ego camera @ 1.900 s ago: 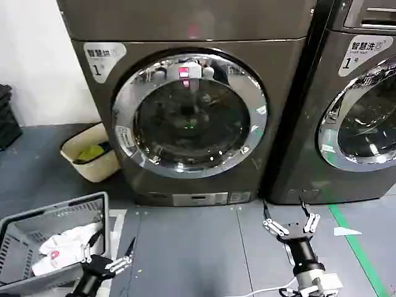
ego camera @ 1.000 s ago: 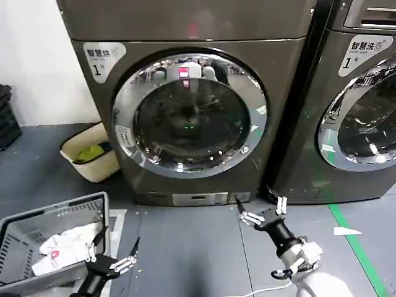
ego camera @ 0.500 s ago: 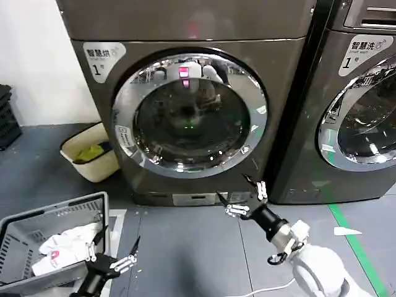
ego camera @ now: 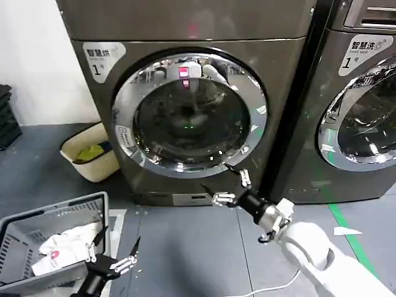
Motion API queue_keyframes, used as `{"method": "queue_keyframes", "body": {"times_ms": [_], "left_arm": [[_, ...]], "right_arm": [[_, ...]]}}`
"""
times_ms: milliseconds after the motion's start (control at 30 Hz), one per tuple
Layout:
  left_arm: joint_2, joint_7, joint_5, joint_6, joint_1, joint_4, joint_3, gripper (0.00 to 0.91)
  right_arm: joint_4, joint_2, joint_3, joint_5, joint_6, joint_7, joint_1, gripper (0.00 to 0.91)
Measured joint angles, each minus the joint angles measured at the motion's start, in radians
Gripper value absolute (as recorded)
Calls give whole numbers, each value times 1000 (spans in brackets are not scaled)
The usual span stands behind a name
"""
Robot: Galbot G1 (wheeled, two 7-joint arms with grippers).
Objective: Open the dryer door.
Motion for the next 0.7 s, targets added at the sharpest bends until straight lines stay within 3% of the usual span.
{"method": "queue_keyframes", "body": {"times_ms": [700], "left_arm": [[-5,1,2,3,-5,0,-4,907]], "right_arm": [[-107,72,-250,75,-13,23,284,907]]}}
